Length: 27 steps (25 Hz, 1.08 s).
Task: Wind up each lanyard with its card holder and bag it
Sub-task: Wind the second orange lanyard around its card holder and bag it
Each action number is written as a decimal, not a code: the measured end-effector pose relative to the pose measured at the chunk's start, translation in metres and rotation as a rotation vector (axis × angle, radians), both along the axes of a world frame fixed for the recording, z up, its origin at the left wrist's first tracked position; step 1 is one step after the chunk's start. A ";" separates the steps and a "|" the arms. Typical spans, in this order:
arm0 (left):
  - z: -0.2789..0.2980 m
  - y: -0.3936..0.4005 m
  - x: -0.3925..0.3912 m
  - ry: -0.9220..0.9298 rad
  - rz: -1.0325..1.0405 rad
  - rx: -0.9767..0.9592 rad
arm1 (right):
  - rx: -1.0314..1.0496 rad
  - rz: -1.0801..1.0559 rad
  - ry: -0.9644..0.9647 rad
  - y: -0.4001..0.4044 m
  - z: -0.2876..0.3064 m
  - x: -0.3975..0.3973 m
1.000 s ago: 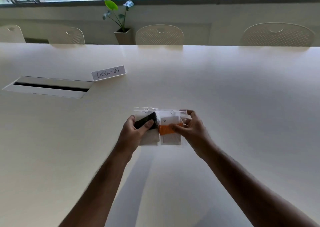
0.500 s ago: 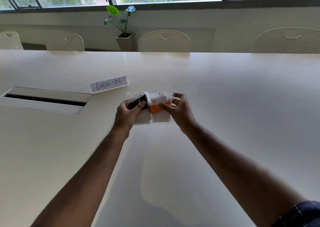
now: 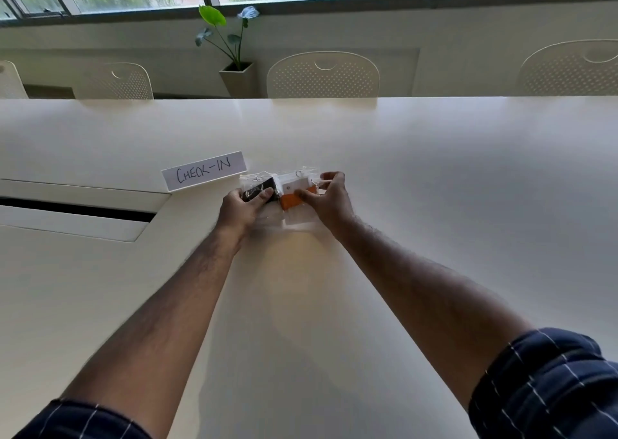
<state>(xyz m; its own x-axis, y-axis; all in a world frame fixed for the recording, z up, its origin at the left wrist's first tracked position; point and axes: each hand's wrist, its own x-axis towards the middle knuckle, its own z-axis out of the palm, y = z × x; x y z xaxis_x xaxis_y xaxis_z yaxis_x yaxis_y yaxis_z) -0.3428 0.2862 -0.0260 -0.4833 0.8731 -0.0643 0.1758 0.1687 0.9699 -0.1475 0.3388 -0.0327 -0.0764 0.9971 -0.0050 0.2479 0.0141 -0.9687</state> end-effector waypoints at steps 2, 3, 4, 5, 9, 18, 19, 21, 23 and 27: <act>0.000 0.009 -0.002 0.020 -0.001 -0.014 | -0.009 -0.007 -0.004 0.009 -0.003 -0.003; -0.001 0.012 -0.002 0.046 -0.004 -0.020 | -0.010 -0.012 -0.009 0.011 -0.003 -0.004; -0.001 0.014 -0.002 0.084 -0.010 -0.029 | -0.009 -0.018 -0.019 0.012 -0.004 -0.005; -0.002 0.016 -0.003 0.131 -0.017 -0.039 | -0.008 -0.025 -0.027 0.014 -0.004 -0.005; -0.002 0.018 -0.001 0.345 -0.002 -0.108 | 0.018 -0.033 -0.110 0.014 -0.001 -0.004; 0.001 0.015 0.007 0.593 0.180 -0.291 | 0.038 -0.040 -0.311 0.008 0.008 -0.003; 0.001 0.016 0.007 0.595 0.185 -0.291 | 0.046 -0.040 -0.308 0.009 0.007 -0.003; 0.003 0.017 0.008 0.585 0.200 -0.302 | 0.046 -0.018 -0.285 0.006 0.011 -0.002; 0.005 0.018 0.006 0.556 0.190 -0.298 | 0.021 0.005 -0.252 0.005 0.015 0.000; 0.023 0.009 0.008 0.674 0.123 -0.256 | 0.091 0.038 -0.323 -0.001 0.024 0.008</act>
